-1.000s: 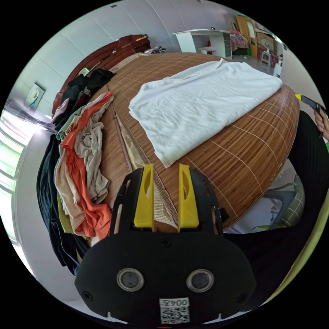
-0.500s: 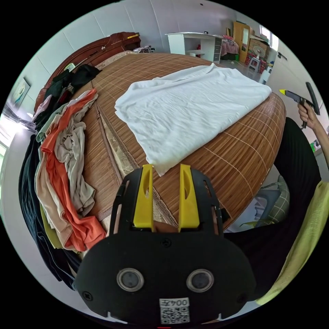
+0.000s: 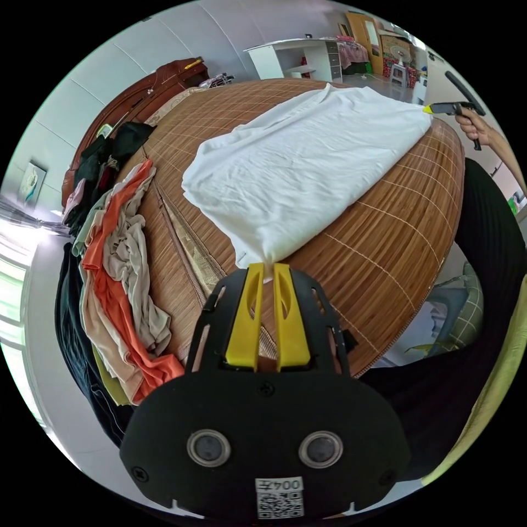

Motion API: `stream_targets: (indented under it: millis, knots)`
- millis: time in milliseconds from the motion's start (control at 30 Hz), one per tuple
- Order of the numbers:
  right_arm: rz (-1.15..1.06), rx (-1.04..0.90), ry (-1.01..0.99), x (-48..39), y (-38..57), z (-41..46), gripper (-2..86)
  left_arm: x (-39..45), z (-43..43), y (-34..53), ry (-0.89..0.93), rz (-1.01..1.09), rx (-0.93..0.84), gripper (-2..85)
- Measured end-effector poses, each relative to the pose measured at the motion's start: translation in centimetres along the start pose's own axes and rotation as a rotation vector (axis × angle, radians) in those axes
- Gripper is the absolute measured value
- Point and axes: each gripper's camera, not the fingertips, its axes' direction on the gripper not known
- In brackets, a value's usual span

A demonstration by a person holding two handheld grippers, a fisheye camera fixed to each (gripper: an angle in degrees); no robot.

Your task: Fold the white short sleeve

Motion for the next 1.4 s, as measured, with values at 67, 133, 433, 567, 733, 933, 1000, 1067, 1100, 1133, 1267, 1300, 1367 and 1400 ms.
stream_targets:
  millis: [67, 133, 433, 567, 733, 933, 1000, 1067, 1100, 1133, 1267, 1300, 1367, 1400]
  knots:
    - [-0.039, 0.047, 0.020, -1.2, -0.6, -2.1, 2.0, -0.2, -0.8, 0.6, 0.011, -0.009, 0.021, 2.1]
    - [-0.071, 0.083, 0.014, -2.4, -0.8, -4.6, 1.0, -0.3, -2.2, 1.7, 0.024, -0.016, 0.049, 1.8]
    - [-0.293, -0.045, 0.199, -10.1, 9.0, -7.2, 0.4, 6.5, -3.0, 10.0, -0.140, 0.011, 0.062, 1.4]
    - [-0.226, -0.076, 0.201, -10.2, 11.6, -5.7, 2.5, 7.2, -3.6, 10.3, -0.160, -0.009, 0.050, 1.3]
    - [-0.096, -0.022, 0.060, -7.5, 11.3, -9.1, 6.7, 7.3, -5.7, 11.7, -0.256, -0.010, 0.044, 1.1]
    - [0.007, 0.039, -0.024, -6.1, 11.4, -10.9, 8.3, 10.2, -7.4, 9.1, -0.205, 0.006, 0.166, 0.9]
    - [-0.002, 0.042, -0.002, -7.1, 10.4, -10.3, 7.7, 11.9, -5.7, 7.1, -0.207, 0.054, 0.147, 0.9]
    - [-0.031, 0.035, 0.092, -8.5, 9.4, -10.4, 2.4, 13.4, -3.4, 5.9, -0.205, 0.107, 0.101, 0.8]
    - [-0.052, 0.042, 0.155, -9.2, 9.0, -11.0, 1.5, 14.2, -1.7, 5.7, -0.189, 0.149, 0.045, 0.8]
    - [-0.046, 0.043, 0.181, -9.2, 8.9, -11.3, 1.0, 15.2, -0.5, 6.1, -0.198, 0.177, 0.030, 0.8]
    - [0.022, -0.104, 0.231, -7.0, 9.4, -9.0, 0.5, 17.2, -0.1, 6.7, -0.271, 0.179, 0.064, 0.8]
    - [0.023, -0.092, 0.263, -7.0, 9.6, -9.5, 0.9, 18.0, 0.2, 6.7, -0.304, 0.208, 0.060, 0.8]
    - [0.024, 0.046, 0.283, -7.8, 9.3, -12.5, 2.3, 19.4, 0.7, 6.7, -0.352, 0.250, 0.051, 0.9]
    - [0.004, 0.148, 0.268, -8.7, 8.5, -14.5, 2.9, 19.7, 0.8, 6.7, -0.359, 0.253, 0.050, 0.9]
